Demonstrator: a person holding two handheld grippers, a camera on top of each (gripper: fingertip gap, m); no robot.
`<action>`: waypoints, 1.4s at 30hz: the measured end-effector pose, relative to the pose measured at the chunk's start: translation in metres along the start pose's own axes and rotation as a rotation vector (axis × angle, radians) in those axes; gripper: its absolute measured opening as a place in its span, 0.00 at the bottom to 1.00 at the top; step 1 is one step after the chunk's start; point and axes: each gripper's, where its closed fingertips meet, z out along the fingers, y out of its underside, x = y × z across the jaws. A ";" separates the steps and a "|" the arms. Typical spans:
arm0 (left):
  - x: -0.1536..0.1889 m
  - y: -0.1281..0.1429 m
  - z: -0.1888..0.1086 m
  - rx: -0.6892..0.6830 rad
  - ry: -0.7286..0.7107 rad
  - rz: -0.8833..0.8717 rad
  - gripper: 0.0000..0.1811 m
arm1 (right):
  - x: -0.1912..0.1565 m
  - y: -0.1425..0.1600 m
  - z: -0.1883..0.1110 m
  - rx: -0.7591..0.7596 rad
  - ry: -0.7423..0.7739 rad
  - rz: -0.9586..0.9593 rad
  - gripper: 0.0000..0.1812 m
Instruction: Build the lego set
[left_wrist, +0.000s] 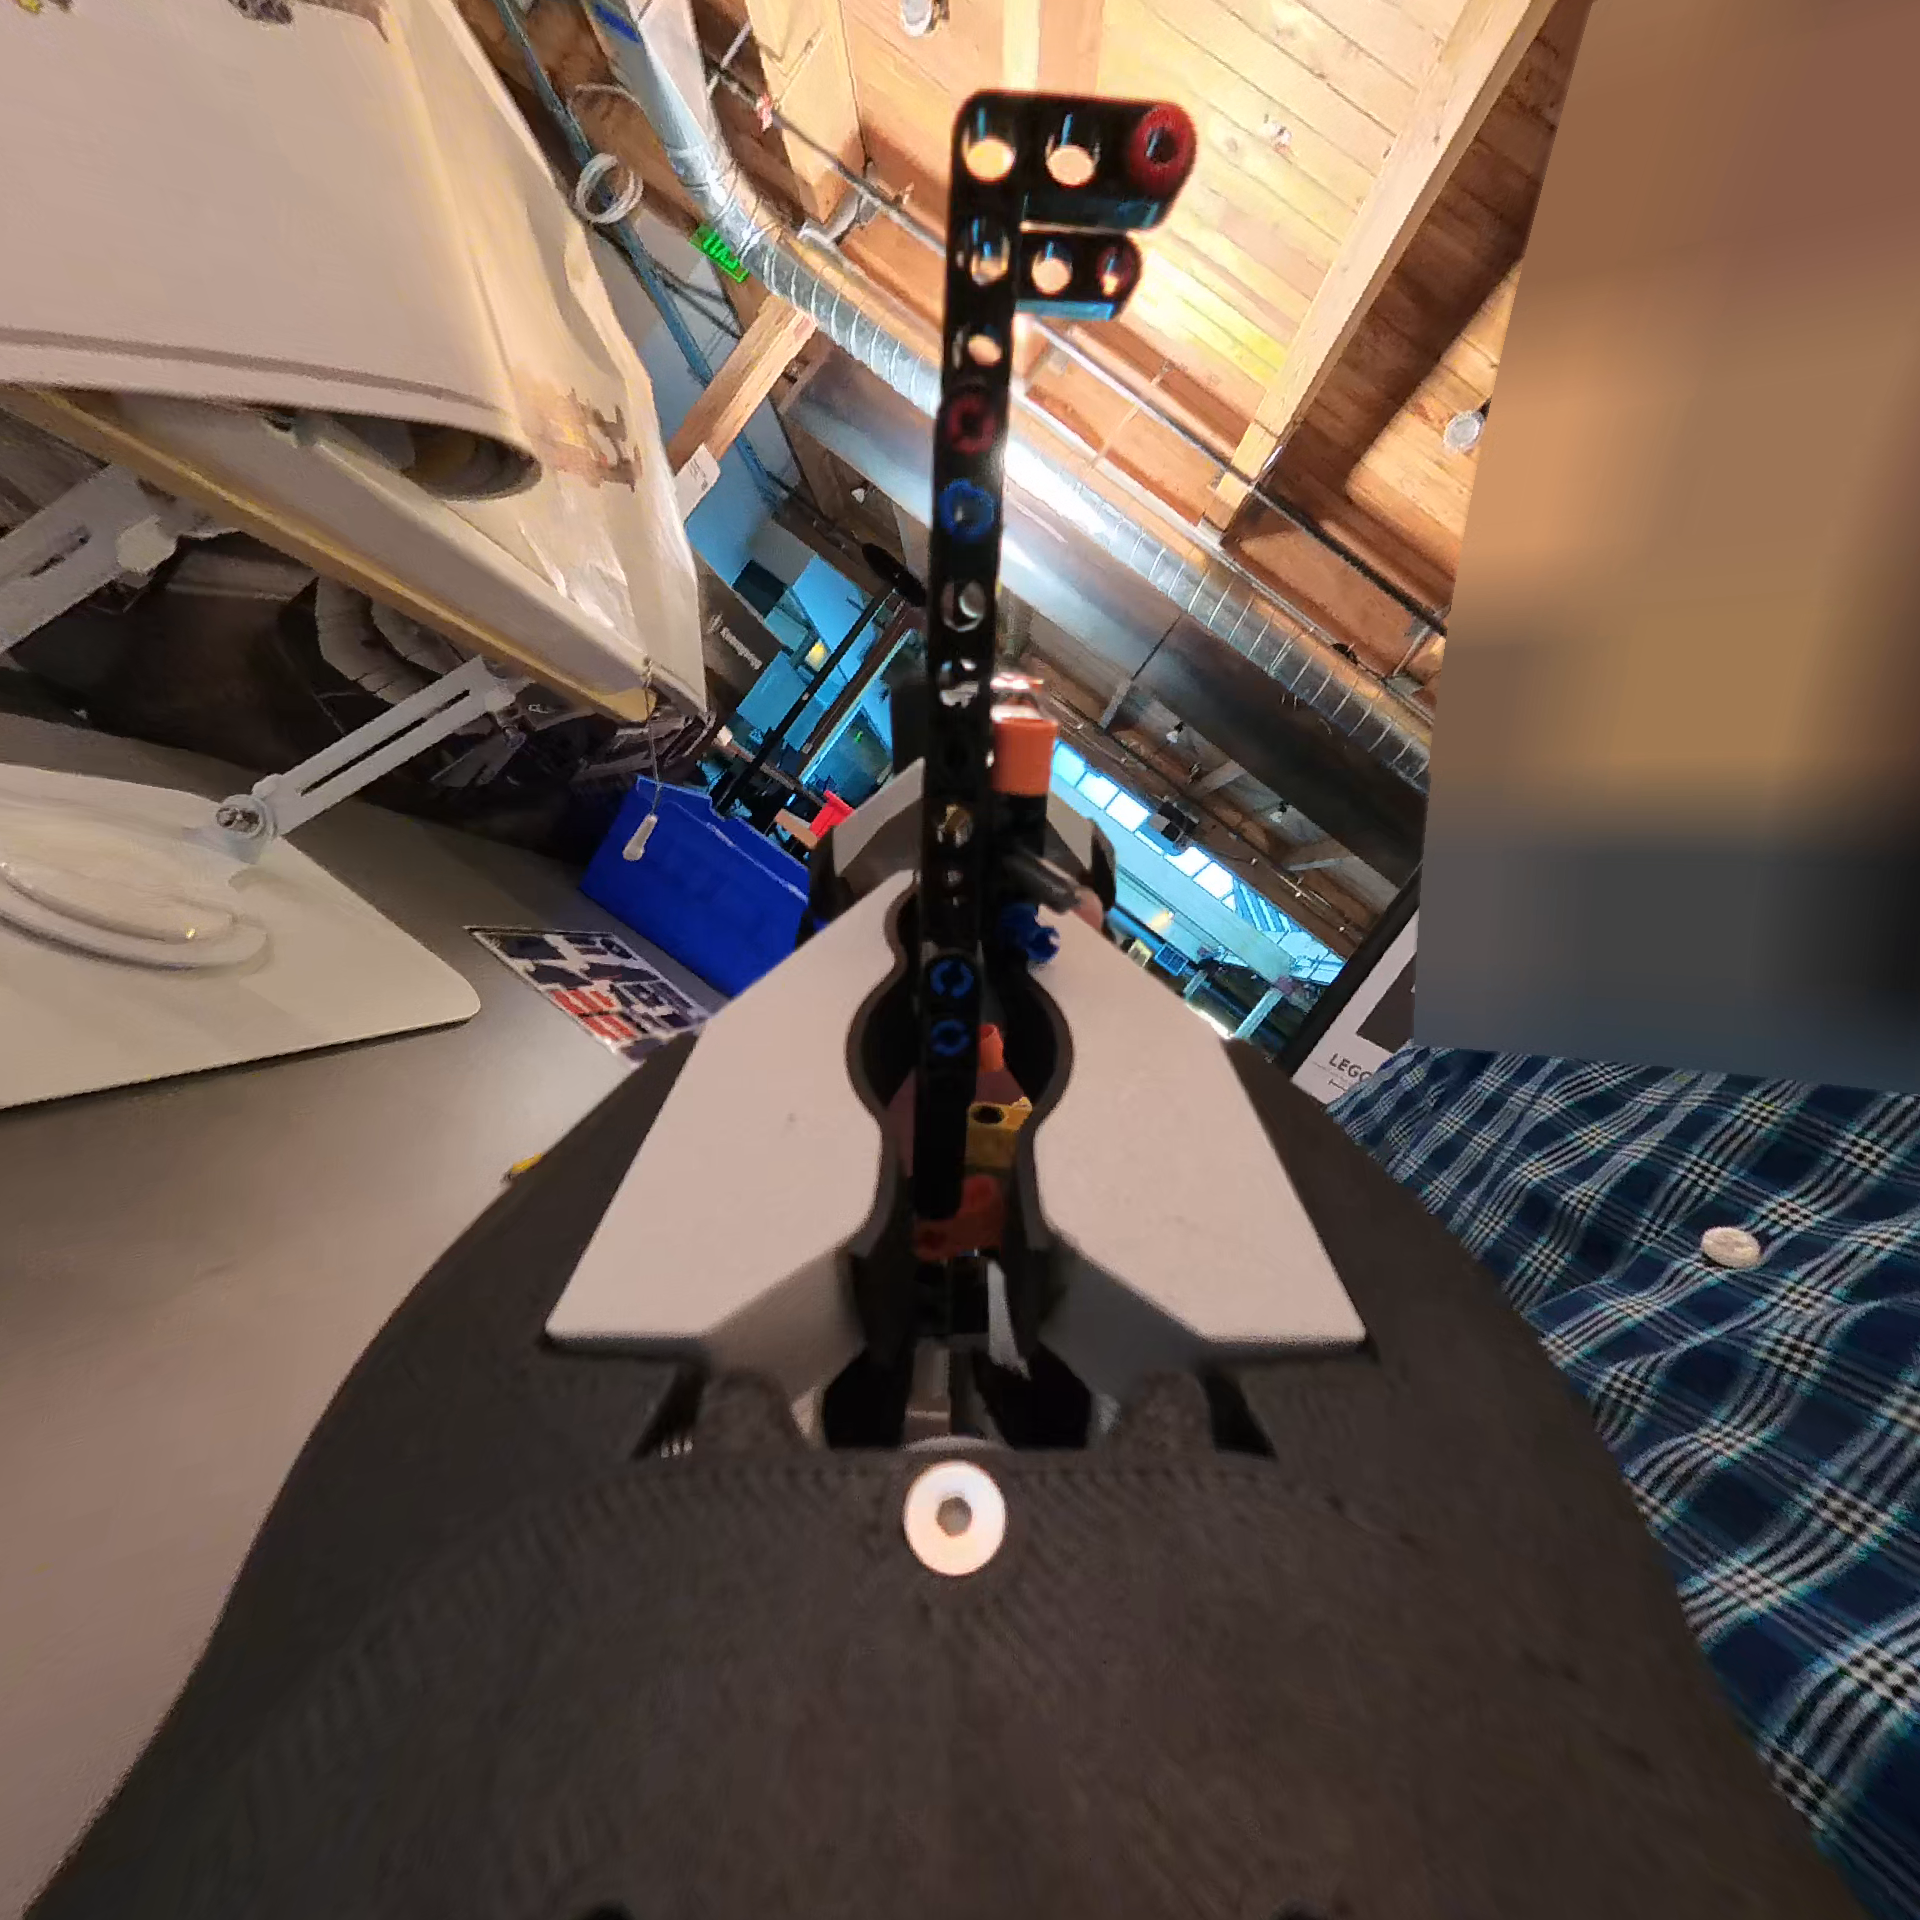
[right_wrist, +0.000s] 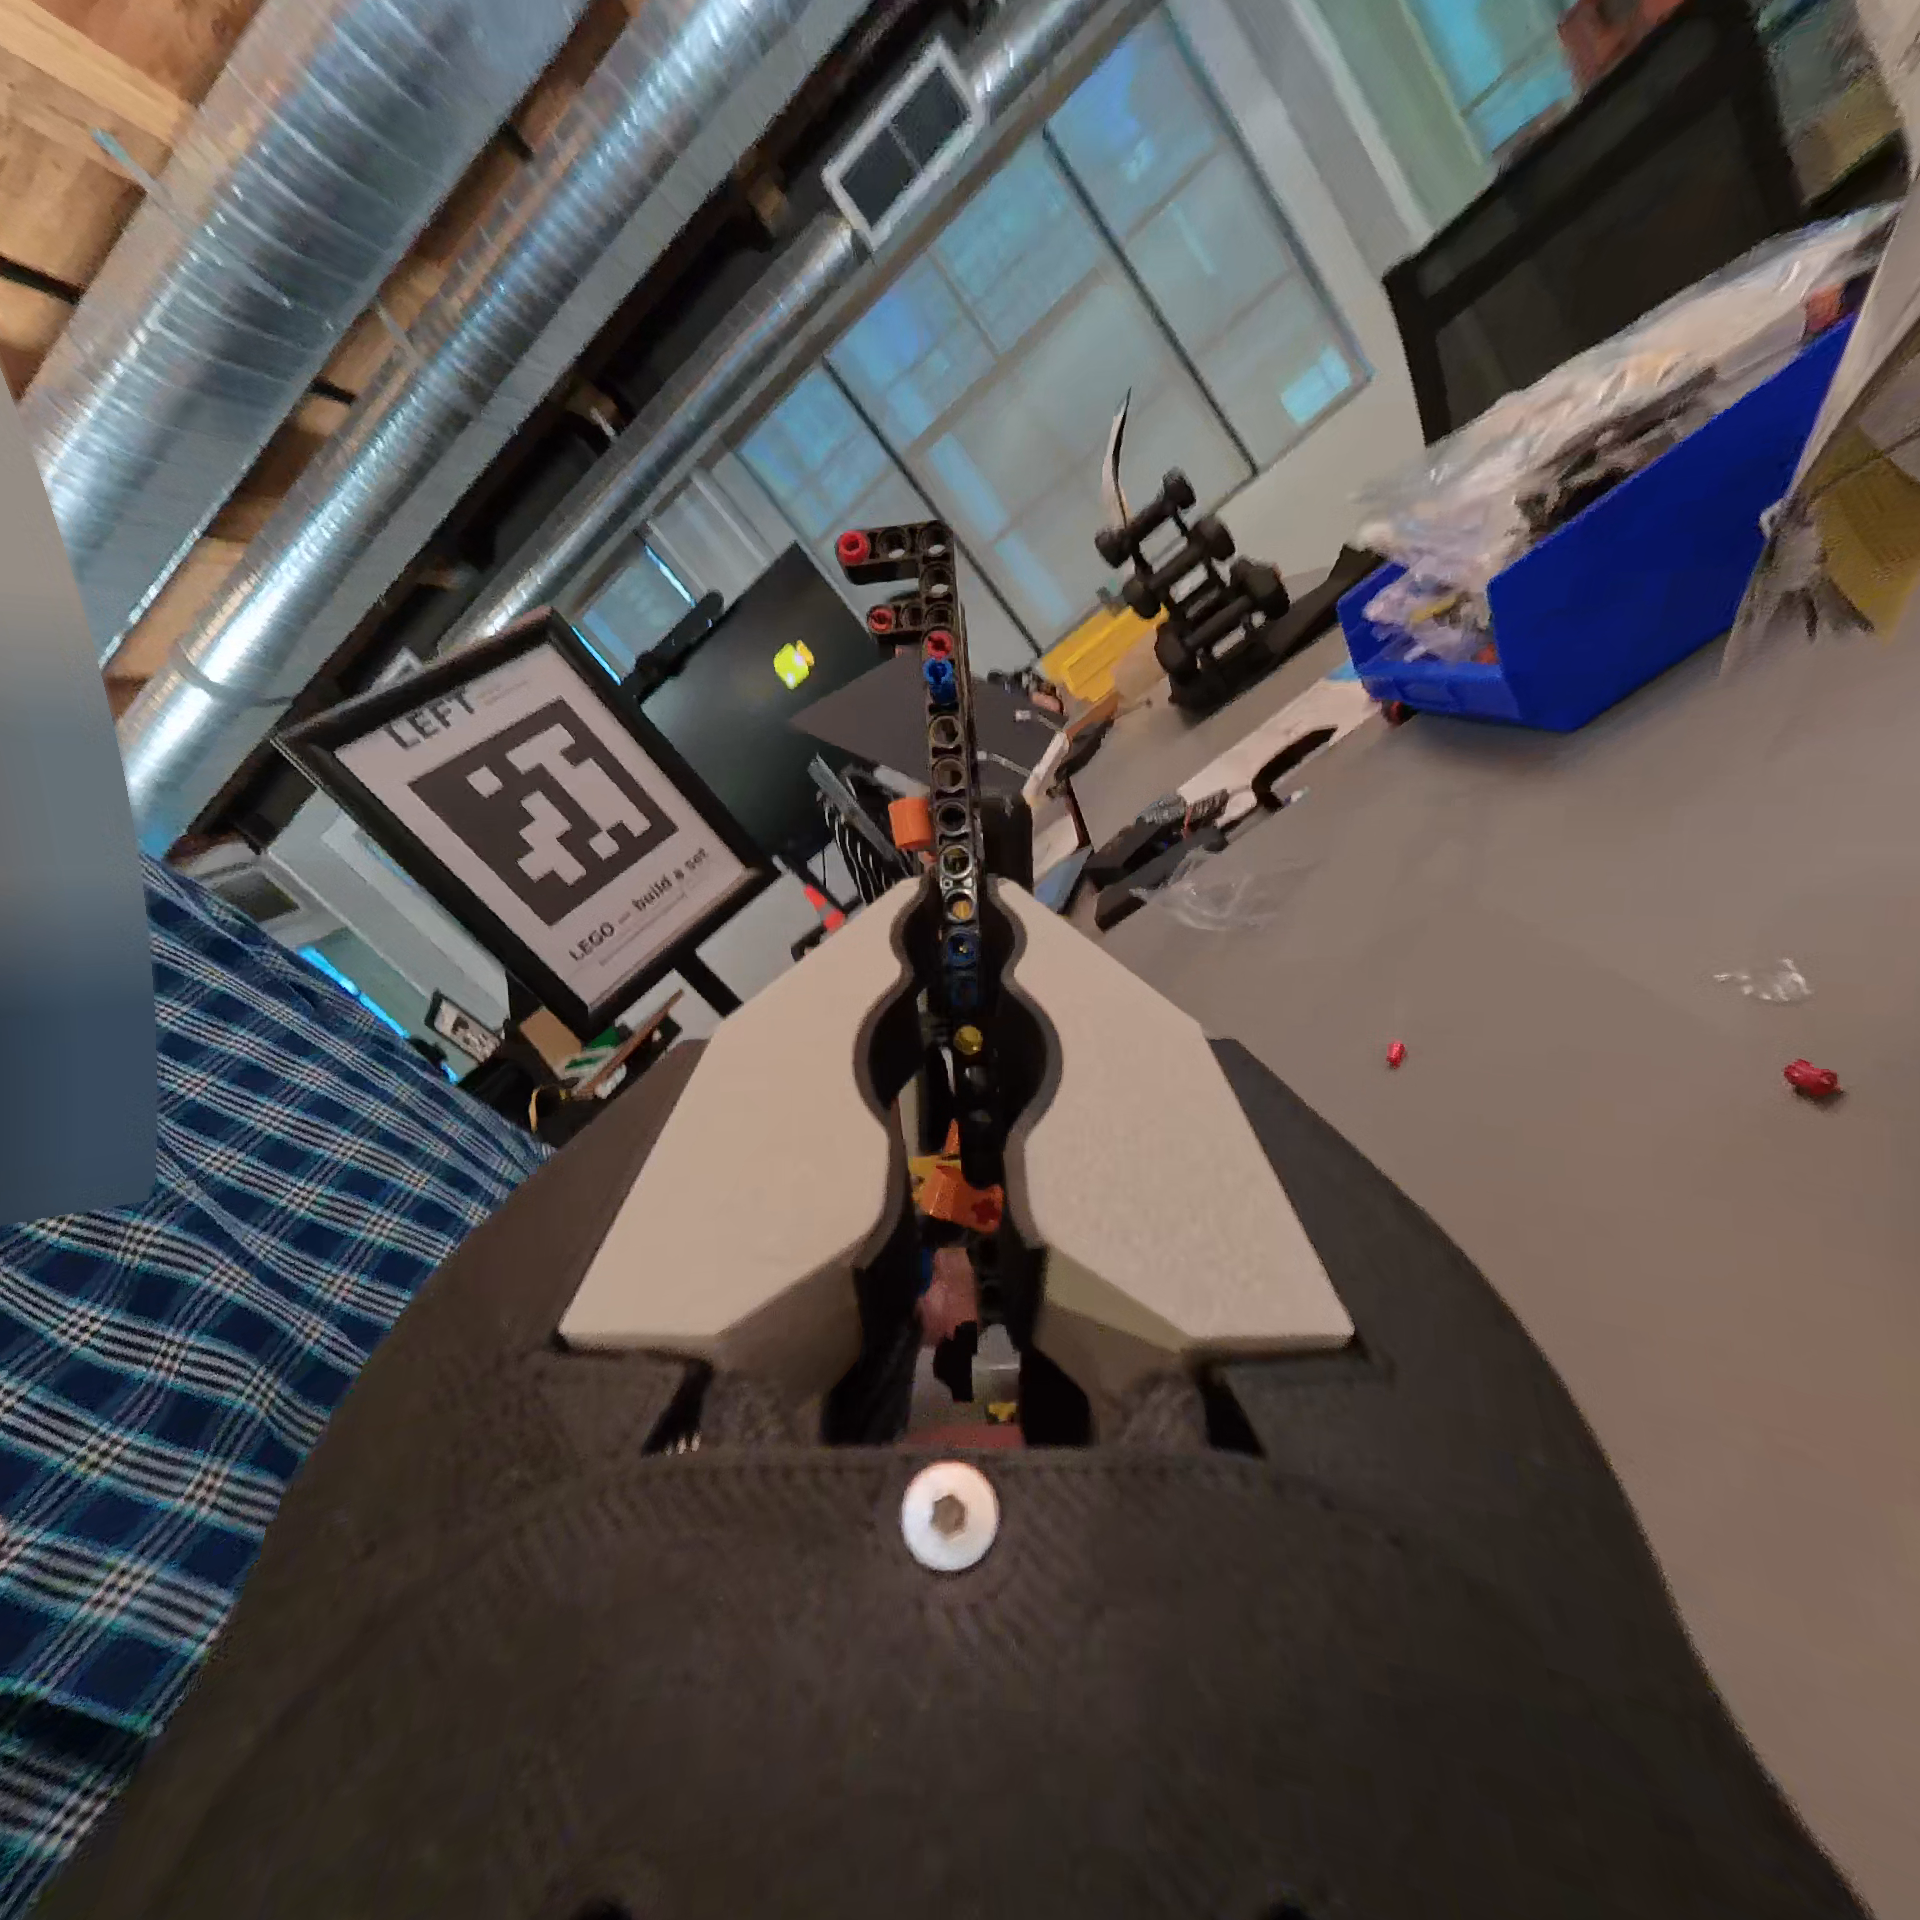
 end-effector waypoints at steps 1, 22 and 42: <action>-0.003 0.002 -0.001 -0.011 -0.013 -0.005 0.05 | 0.003 0.000 -0.001 -0.024 0.015 -0.015 0.02; -0.008 0.017 -0.007 -0.033 0.003 -0.057 0.04 | 0.014 0.014 0.003 -0.203 0.011 -0.051 0.03; -0.005 0.022 -0.011 -0.070 0.012 -0.003 0.04 | 0.009 0.019 -0.002 -0.238 0.003 -0.064 0.02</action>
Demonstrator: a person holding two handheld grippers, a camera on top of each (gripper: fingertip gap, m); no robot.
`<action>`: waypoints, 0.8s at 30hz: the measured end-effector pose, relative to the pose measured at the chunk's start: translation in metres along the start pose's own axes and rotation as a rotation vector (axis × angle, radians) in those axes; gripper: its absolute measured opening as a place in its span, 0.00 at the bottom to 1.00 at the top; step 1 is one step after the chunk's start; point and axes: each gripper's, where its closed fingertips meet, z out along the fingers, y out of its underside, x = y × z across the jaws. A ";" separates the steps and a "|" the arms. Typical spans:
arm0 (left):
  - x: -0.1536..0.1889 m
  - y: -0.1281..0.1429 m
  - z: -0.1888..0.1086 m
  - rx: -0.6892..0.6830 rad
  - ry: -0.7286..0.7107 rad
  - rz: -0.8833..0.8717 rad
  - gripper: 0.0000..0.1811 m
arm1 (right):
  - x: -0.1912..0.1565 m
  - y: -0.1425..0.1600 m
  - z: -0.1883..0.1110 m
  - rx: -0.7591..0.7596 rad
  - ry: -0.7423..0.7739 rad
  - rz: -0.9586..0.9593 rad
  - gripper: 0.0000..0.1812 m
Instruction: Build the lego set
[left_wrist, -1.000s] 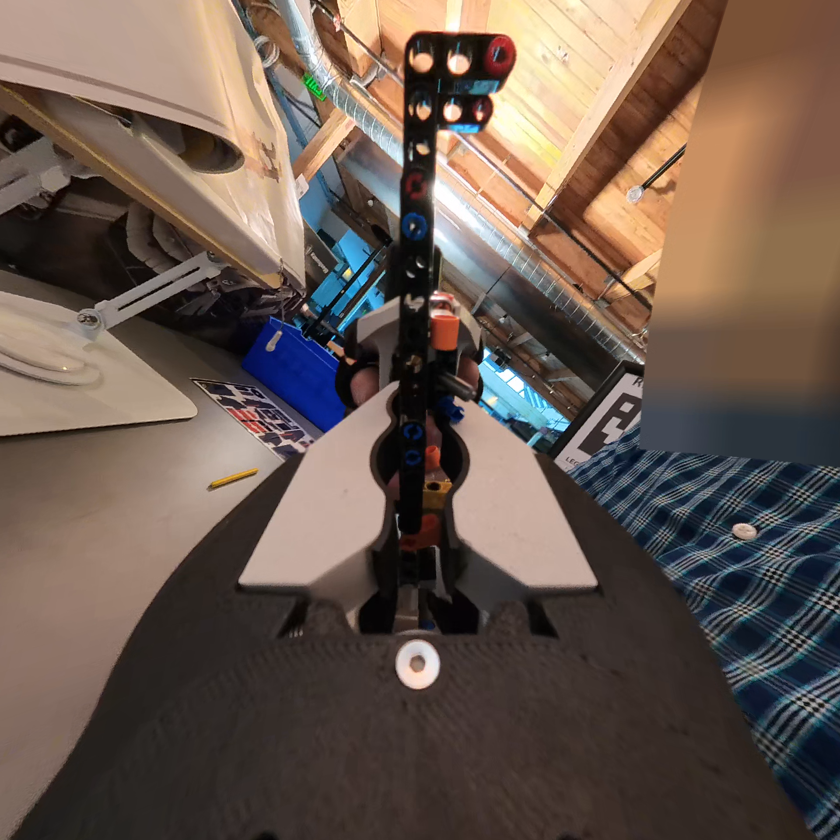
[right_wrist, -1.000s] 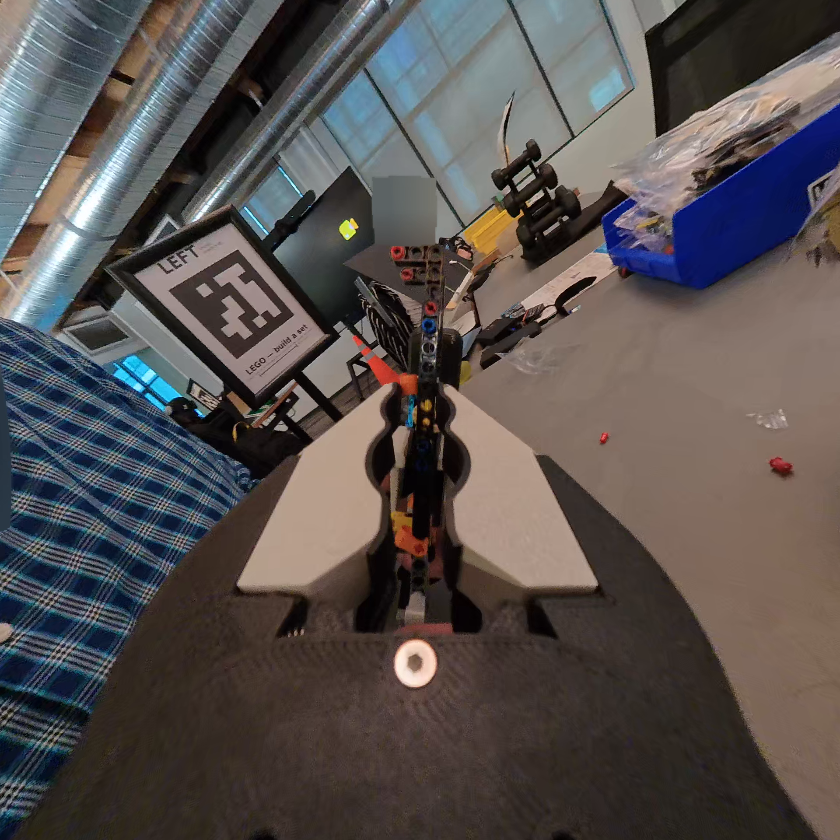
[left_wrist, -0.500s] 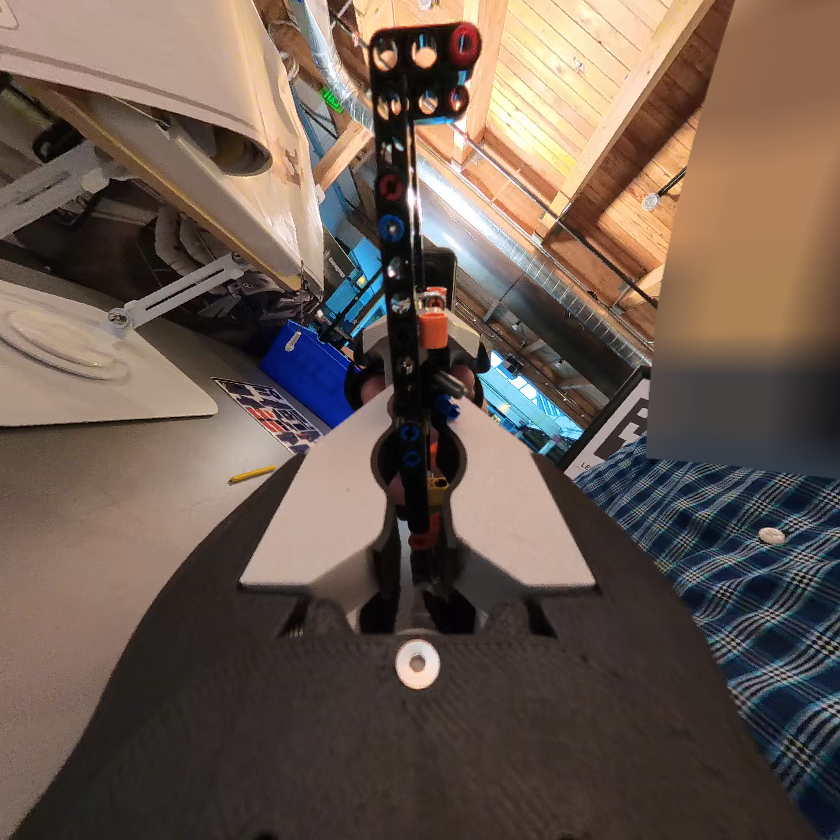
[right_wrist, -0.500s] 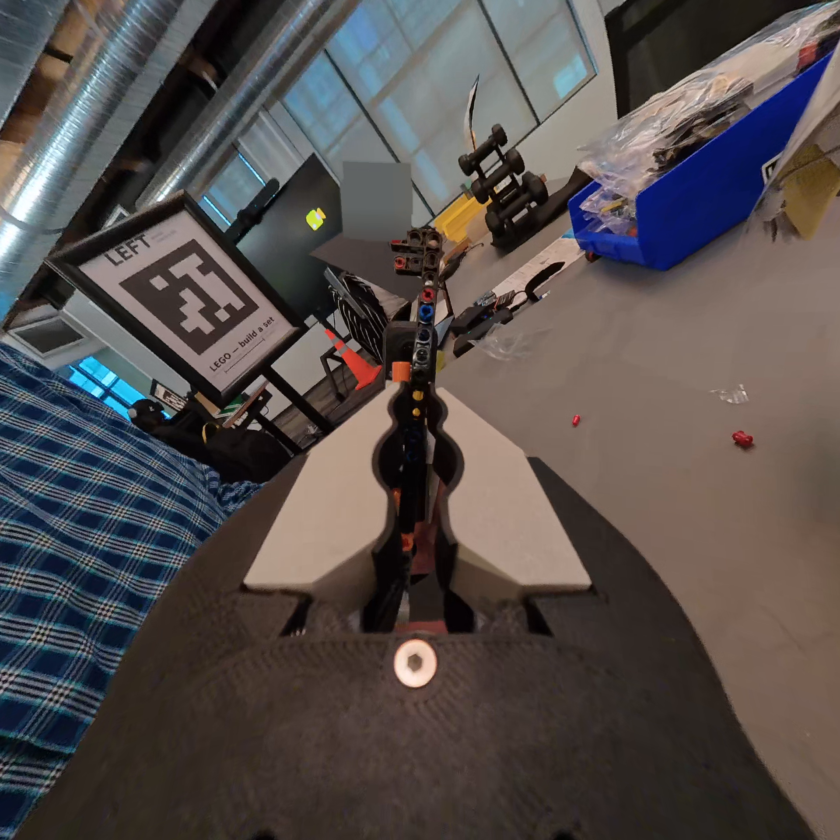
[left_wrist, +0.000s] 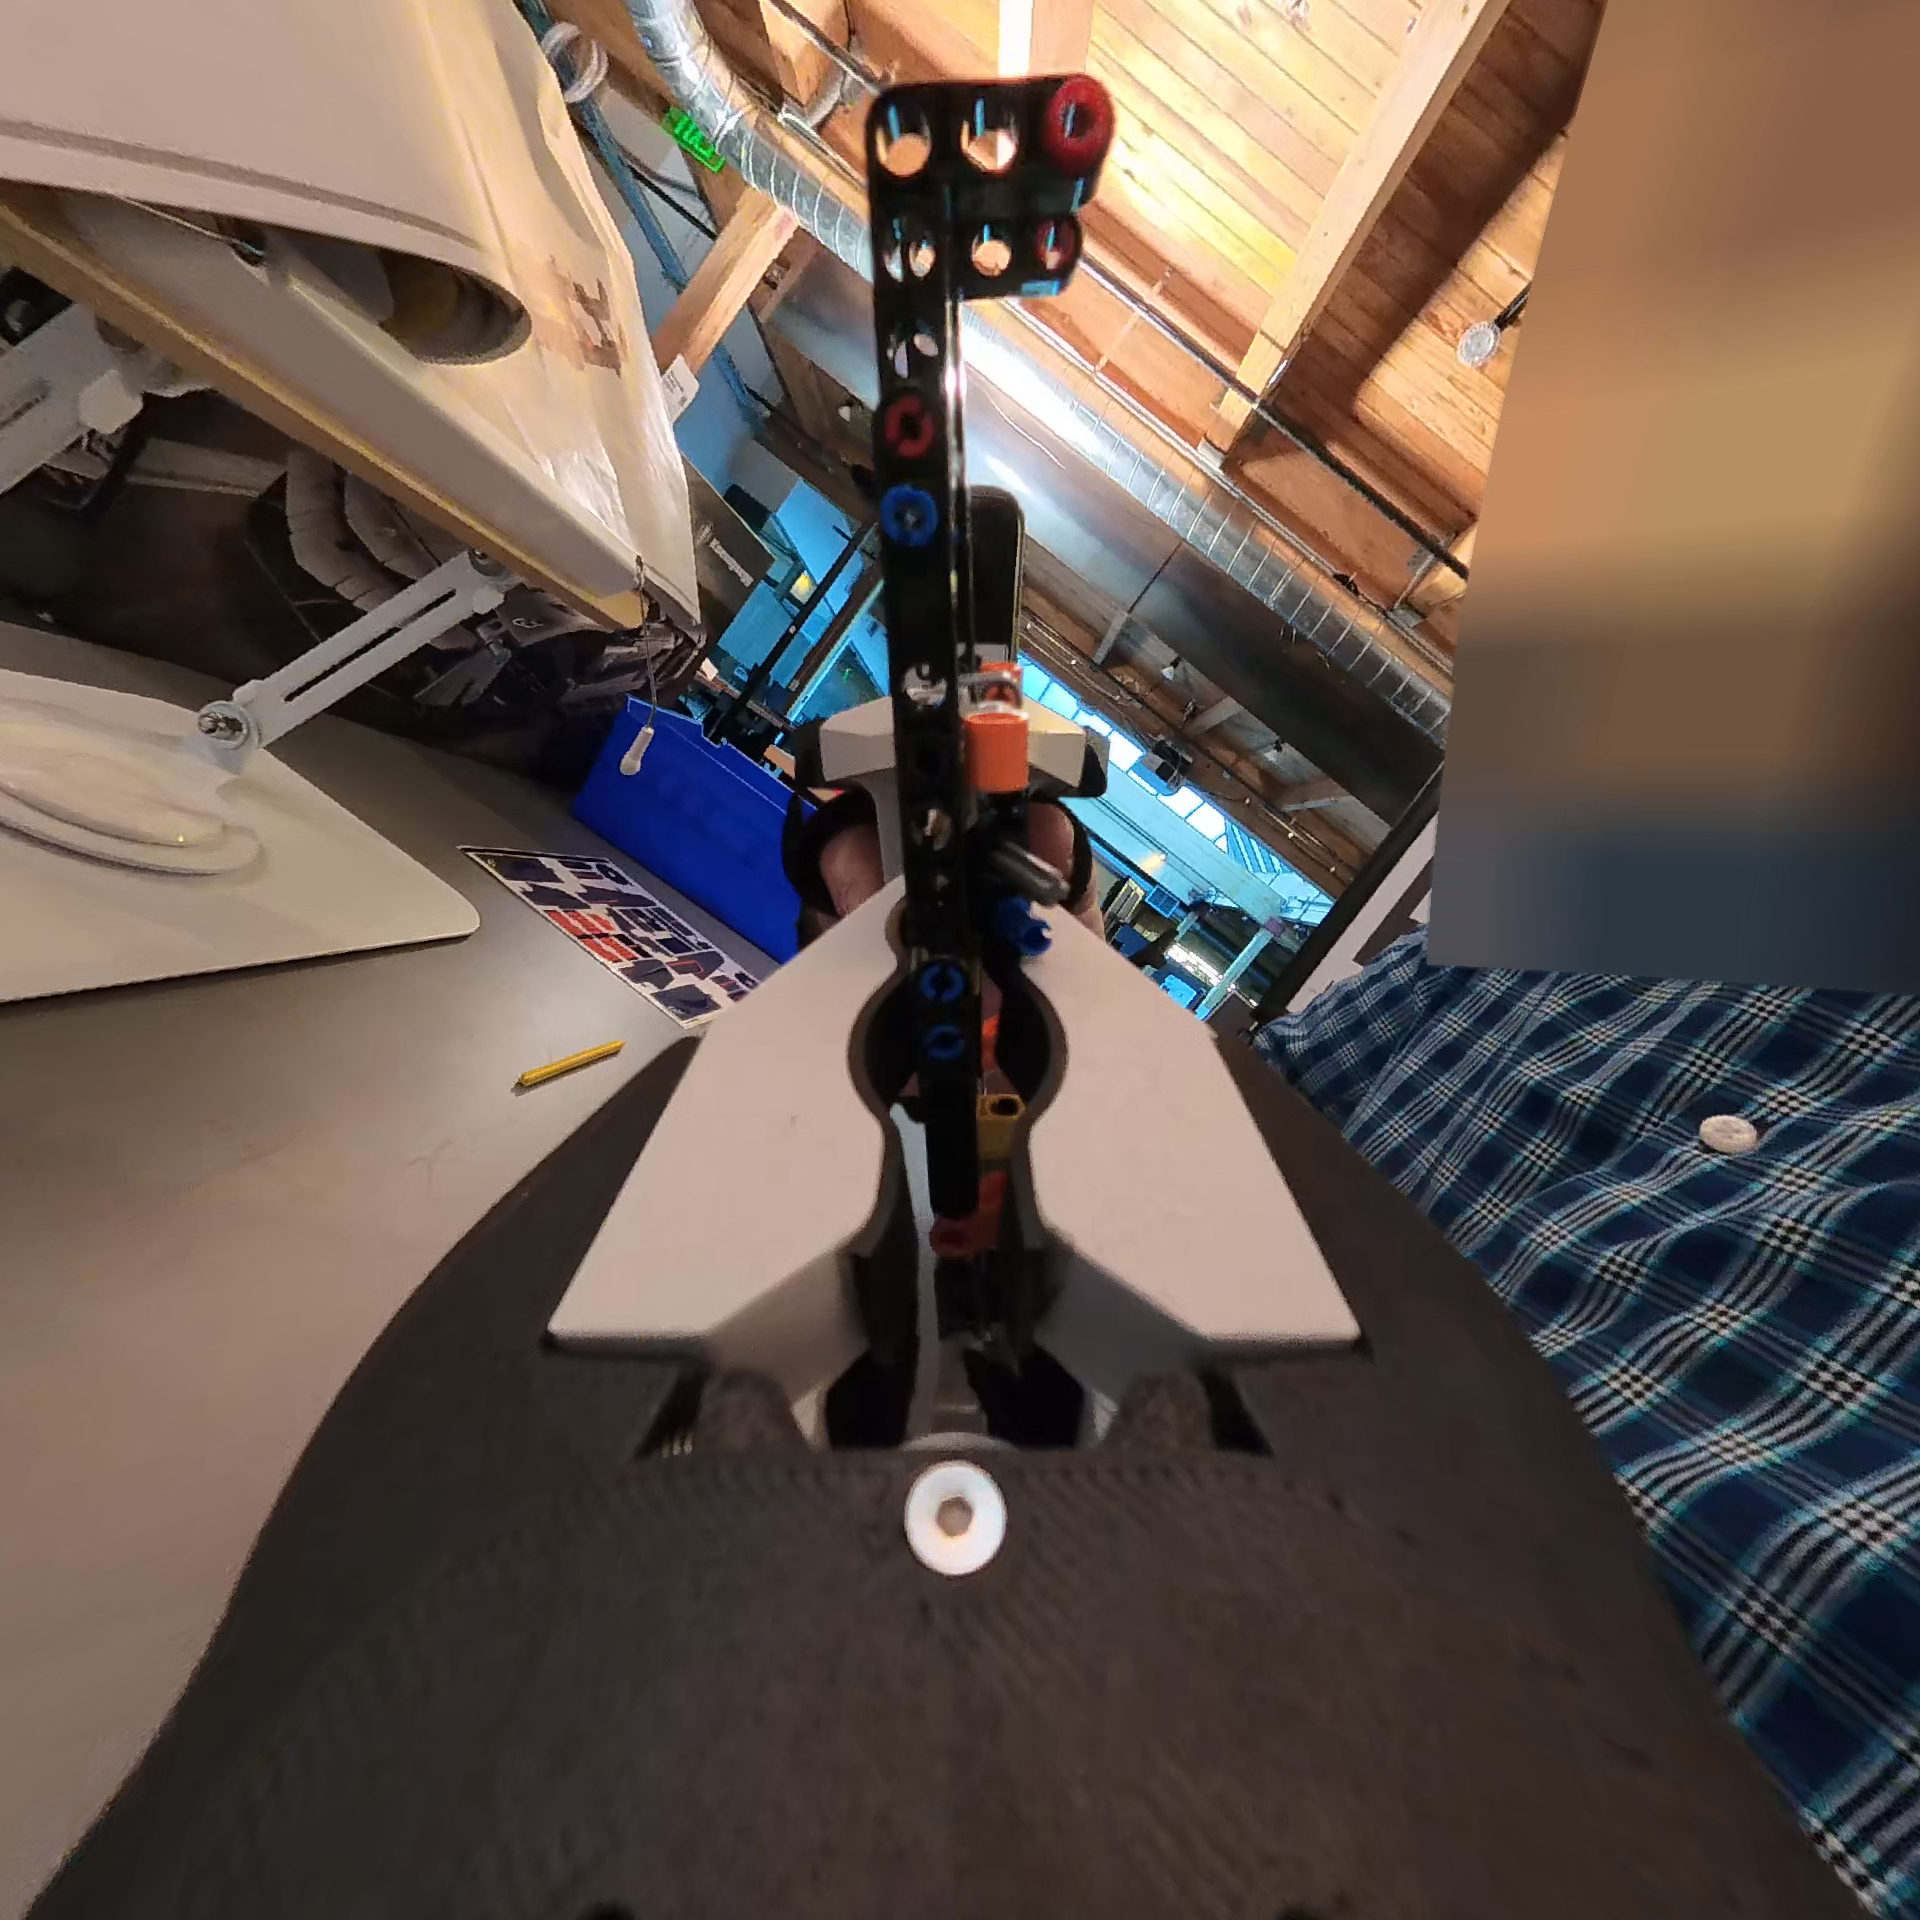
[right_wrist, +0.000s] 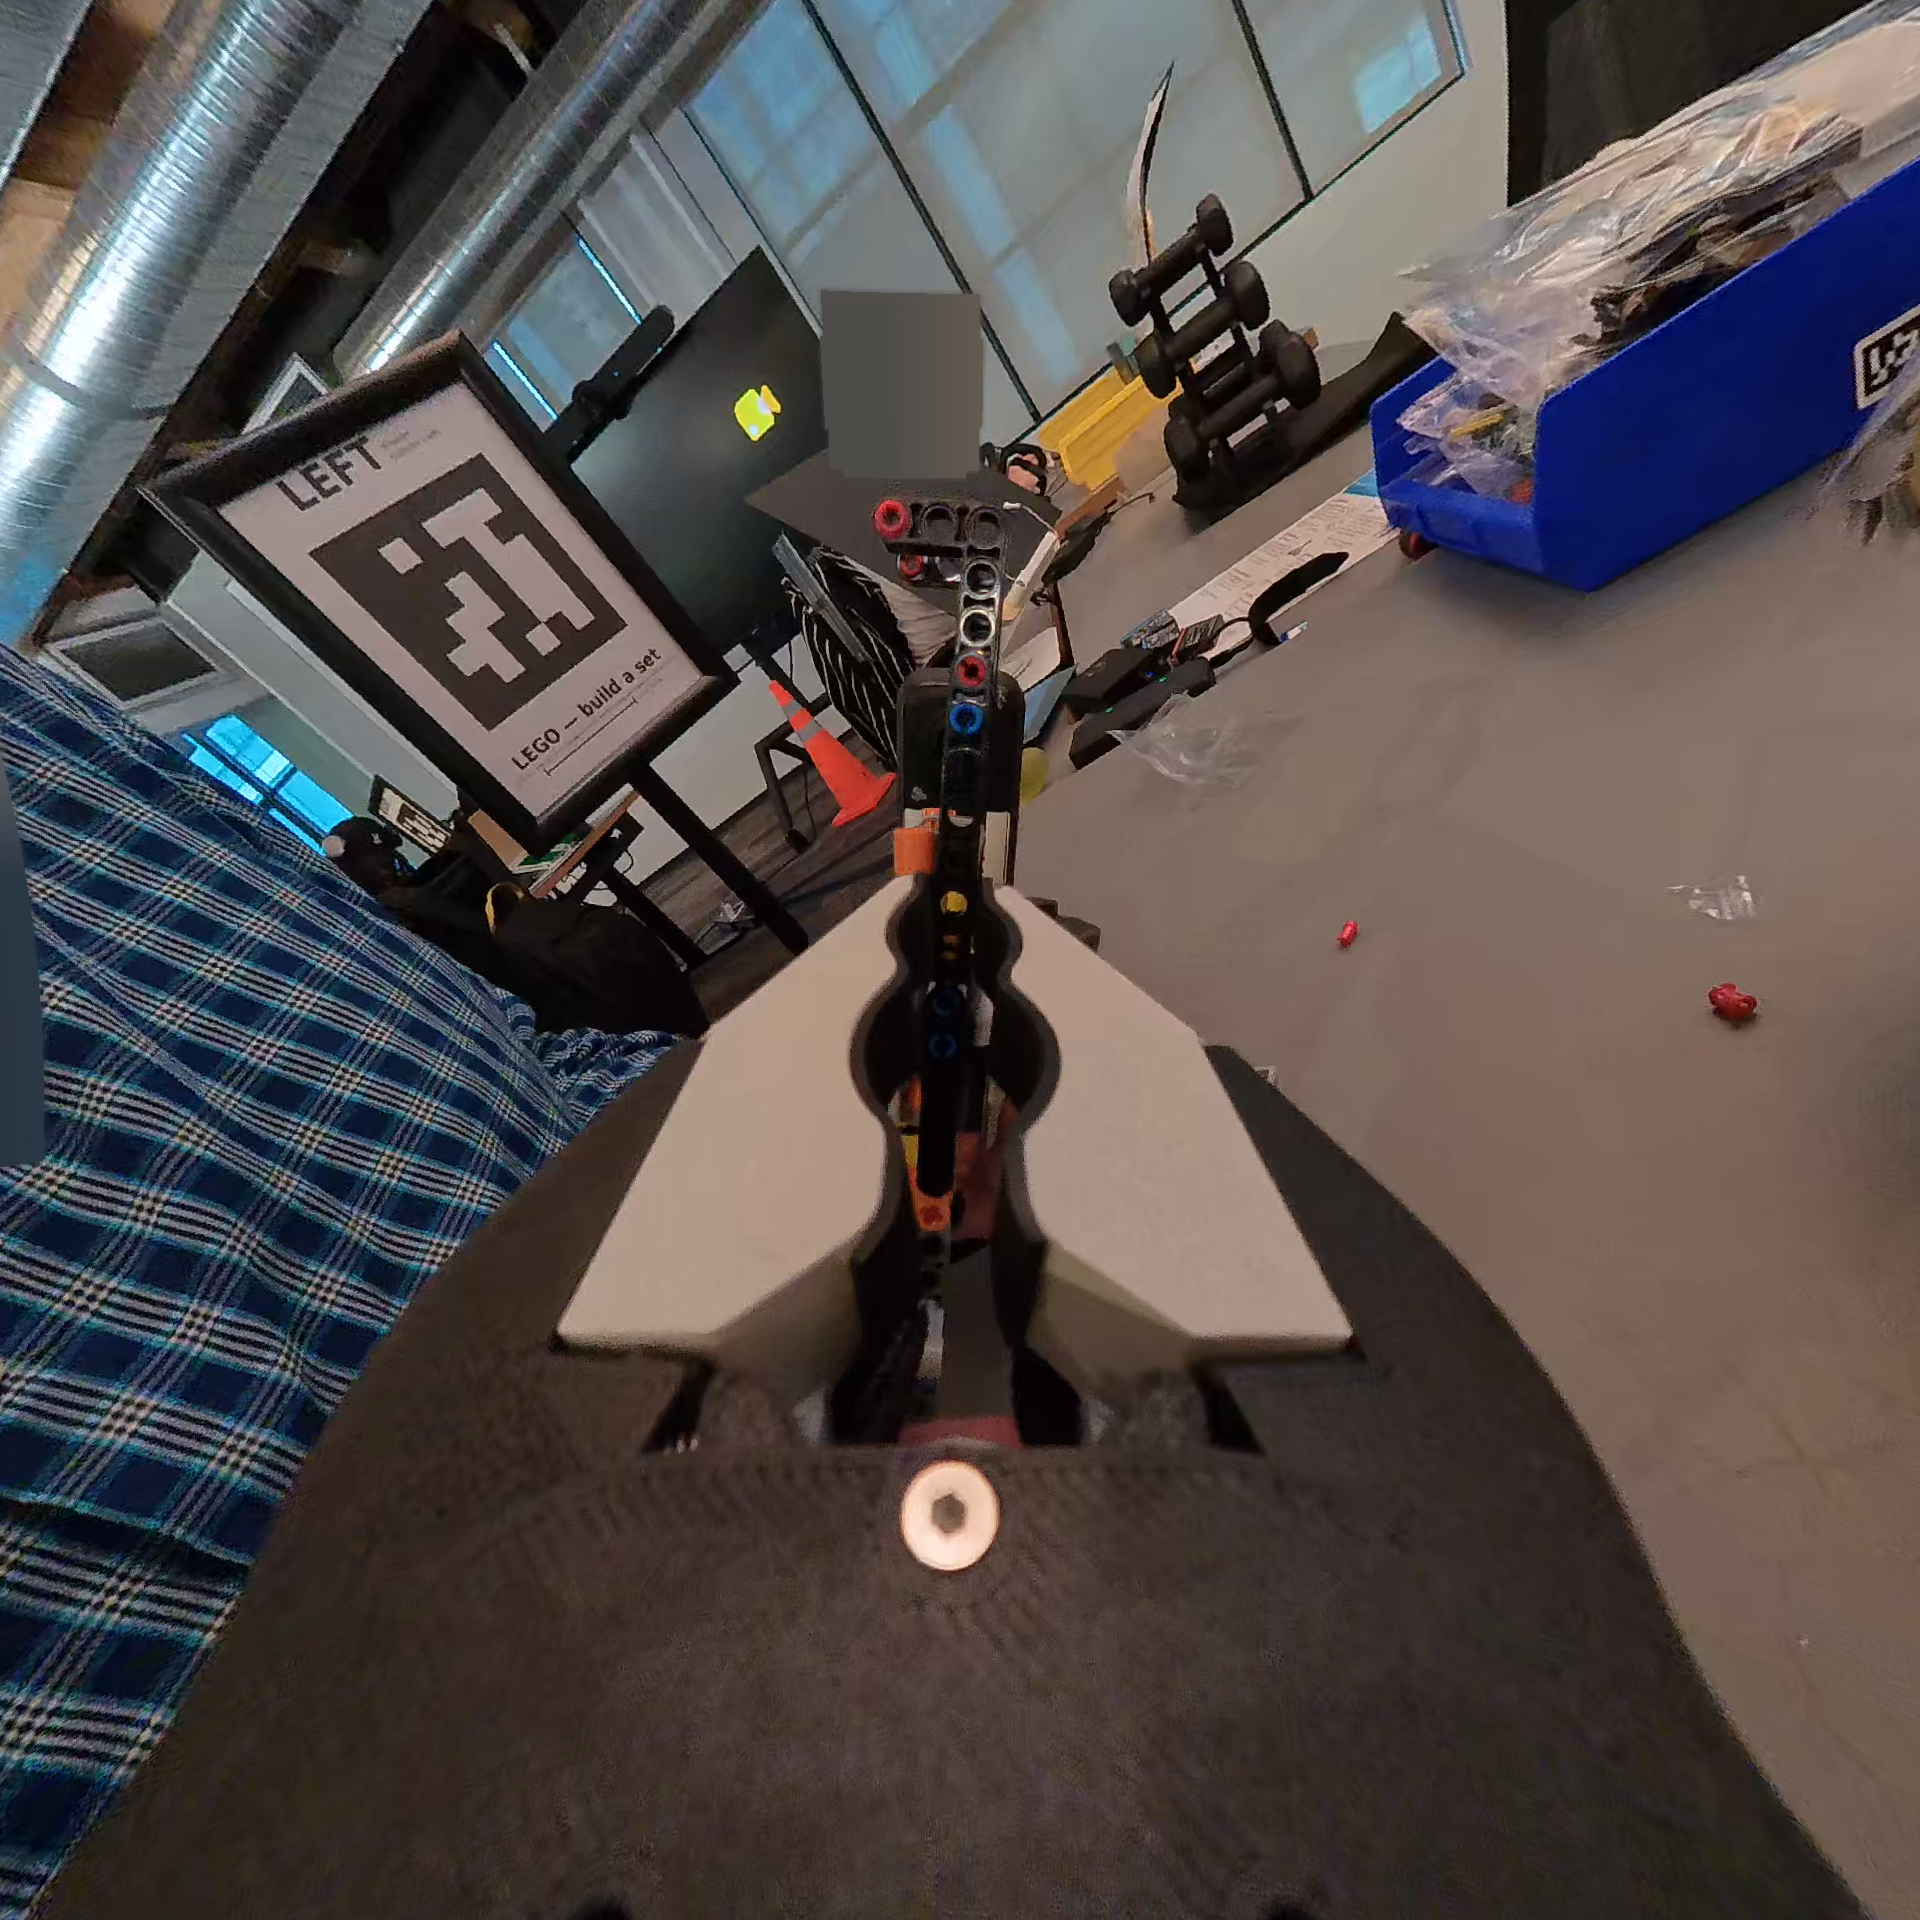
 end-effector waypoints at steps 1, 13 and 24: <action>0.000 0.000 -0.001 -0.008 -0.003 0.007 0.04 | 0.000 0.001 0.000 -0.005 0.002 -0.004 0.02; -0.009 -0.016 -0.010 0.060 -0.041 -0.036 0.04 | 0.002 0.015 -0.007 -0.039 0.015 0.007 0.06; 0.000 -0.013 -0.005 0.065 0.009 -0.062 0.09 | -0.001 0.027 -0.002 -0.073 -0.038 0.100 0.03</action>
